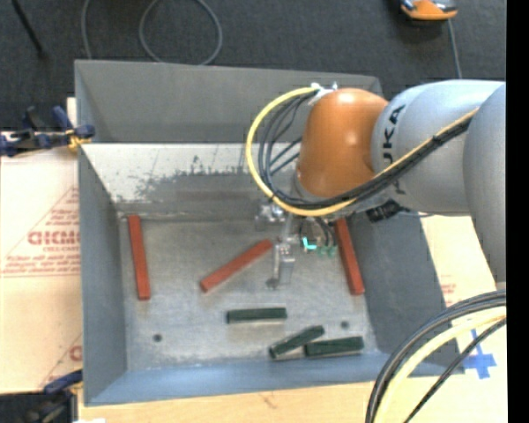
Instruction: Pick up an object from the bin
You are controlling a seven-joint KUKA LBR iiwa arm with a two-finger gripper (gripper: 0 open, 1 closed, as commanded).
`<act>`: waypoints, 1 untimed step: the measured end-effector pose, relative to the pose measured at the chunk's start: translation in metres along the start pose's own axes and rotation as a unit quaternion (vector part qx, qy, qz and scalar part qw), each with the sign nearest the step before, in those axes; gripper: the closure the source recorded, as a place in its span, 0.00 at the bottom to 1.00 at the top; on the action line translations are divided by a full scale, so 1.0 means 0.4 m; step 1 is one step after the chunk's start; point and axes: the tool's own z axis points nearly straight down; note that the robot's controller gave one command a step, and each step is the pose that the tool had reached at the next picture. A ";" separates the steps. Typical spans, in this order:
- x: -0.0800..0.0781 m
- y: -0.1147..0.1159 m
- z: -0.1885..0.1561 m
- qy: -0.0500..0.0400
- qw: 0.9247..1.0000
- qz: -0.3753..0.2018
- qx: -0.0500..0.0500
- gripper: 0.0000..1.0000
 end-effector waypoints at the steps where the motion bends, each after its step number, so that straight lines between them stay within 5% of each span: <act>1: -0.117 -0.009 0.167 -0.003 1.000 -0.023 0.001 0.00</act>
Offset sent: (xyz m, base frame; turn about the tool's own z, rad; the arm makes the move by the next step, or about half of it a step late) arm 0.0459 -0.0017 -0.0641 -0.0456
